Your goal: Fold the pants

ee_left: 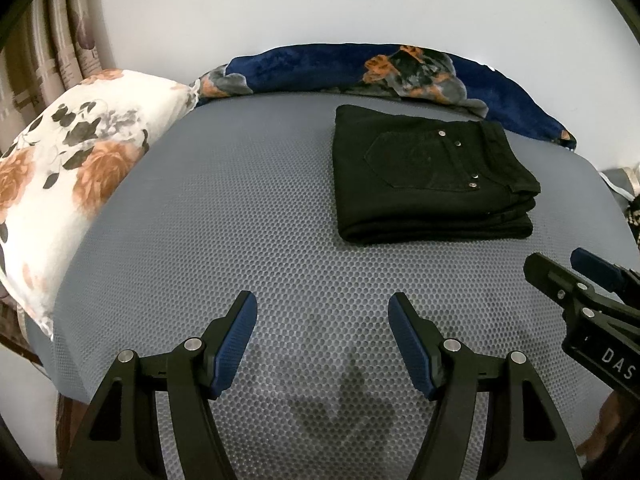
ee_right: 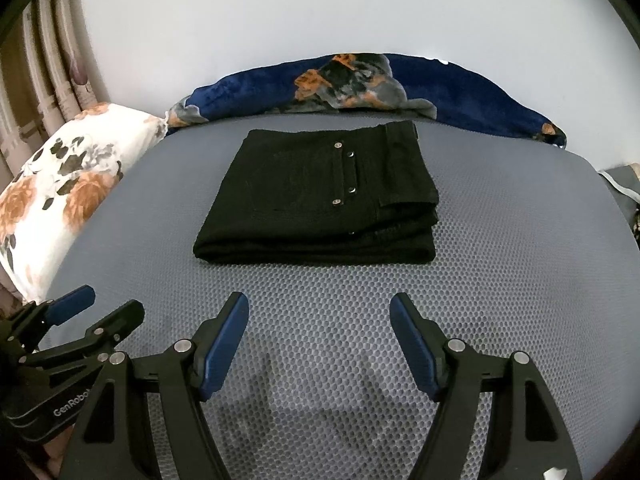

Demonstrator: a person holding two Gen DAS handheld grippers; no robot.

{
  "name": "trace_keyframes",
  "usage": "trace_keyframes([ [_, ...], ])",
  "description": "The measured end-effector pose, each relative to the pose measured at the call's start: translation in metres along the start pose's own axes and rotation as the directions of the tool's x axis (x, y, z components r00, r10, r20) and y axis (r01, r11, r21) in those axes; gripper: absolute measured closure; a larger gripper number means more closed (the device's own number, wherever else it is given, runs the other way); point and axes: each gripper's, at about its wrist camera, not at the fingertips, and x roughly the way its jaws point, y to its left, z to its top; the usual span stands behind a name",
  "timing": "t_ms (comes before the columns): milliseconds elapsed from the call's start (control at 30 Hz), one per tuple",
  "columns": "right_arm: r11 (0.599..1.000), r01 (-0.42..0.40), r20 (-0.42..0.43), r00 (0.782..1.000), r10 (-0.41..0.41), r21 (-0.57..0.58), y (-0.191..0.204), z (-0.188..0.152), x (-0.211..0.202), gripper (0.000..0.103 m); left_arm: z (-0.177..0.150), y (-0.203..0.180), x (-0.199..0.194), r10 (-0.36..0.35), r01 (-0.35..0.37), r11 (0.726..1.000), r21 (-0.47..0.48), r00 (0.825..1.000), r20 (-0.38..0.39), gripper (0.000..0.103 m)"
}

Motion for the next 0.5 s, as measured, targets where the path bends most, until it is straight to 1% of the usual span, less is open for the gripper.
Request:
trace_keyframes([
  [500, 1.0, 0.003, -0.02, 1.0, -0.002, 0.006, -0.002, 0.0, 0.0052, 0.032, -0.003, -0.0024, 0.0021, -0.003, 0.003, 1.0, 0.0, 1.0, -0.007, 0.034],
])
